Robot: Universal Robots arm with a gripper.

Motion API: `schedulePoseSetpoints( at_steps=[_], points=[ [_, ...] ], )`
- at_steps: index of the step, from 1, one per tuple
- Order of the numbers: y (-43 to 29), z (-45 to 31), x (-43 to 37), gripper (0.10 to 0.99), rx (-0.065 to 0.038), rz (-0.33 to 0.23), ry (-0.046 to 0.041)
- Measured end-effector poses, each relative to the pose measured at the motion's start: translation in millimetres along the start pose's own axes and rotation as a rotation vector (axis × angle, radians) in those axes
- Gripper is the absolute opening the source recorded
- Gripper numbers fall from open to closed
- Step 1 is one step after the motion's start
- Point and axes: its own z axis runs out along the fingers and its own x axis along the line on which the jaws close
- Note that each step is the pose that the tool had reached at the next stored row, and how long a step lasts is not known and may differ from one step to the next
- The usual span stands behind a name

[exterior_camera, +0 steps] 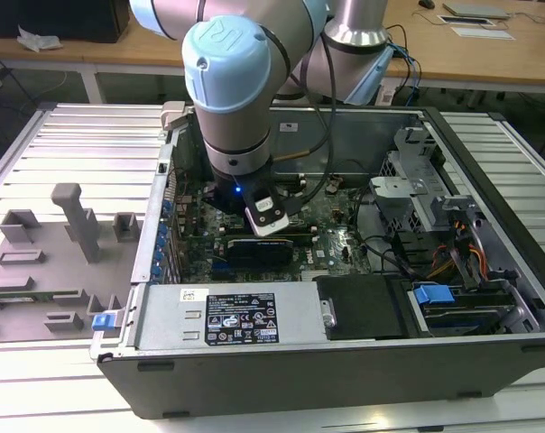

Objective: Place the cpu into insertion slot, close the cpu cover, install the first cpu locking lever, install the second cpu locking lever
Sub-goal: 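Install the second cpu locking lever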

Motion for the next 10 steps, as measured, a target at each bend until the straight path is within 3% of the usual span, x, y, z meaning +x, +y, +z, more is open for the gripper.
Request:
schedulePoseSetpoints(
  at_steps=[10],
  points=[
    [2.0, 5.4, 3.9, 0.106, -0.003, 0.0, 0.0006]
  ],
)
